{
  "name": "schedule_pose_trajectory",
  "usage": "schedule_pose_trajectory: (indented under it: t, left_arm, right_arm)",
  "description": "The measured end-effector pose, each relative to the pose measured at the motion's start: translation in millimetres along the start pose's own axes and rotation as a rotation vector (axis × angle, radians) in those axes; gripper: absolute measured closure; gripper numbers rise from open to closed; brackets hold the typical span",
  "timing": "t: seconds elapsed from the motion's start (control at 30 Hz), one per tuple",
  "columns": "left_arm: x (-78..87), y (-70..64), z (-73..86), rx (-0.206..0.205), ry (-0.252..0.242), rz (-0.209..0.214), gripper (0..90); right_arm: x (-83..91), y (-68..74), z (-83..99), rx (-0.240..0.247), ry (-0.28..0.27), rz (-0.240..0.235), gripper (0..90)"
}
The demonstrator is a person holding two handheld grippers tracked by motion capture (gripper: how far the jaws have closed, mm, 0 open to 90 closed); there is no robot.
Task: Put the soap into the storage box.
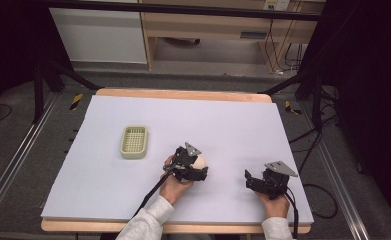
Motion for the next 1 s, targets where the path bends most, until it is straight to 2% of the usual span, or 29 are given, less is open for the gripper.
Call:
schedule_pose_trajectory:
  t: [0.1,0.37,0.67,0.83,1.0]
  left_arm:
    - [6.1,2.2,-0.2,-0.013,0.005,0.001,24.1]
    - [20.6,11.0,-1.7,-0.007,-0.014,-0.005,24.1]
    - [44.3,31.6,0.7,-0.025,-0.011,-0.031,24.1]
    - [53.2,40.0,5.0,-0.043,-0.008,-0.039,24.1]
    - [60.2,50.3,10.4,-0.041,0.0,-0.053,24.1]
  right_arm:
    - [0.2,0.2,-0.2,0.001,-0.002,-0.001,6.9]
    - [1.1,-0.1,-0.6,-0.001,-0.006,0.0,6.9]
    - [0.8,-0.2,-0.4,-0.001,-0.005,0.002,6.9]
    - [1.1,-0.5,-0.5,0.0,-0.006,0.003,6.9]
    - [1.1,0.0,-0.2,0.002,-0.005,0.002,7.0]
Point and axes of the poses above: each handheld gripper's, and its own axes: x roughly backward along the jaws, z roughly out of its underside, y roughly to its left, the point moved 9 cm from there along -x, roughly forward along the jaws, and after that the axes turned 7 degrees about -x, right-handed, at the moved point
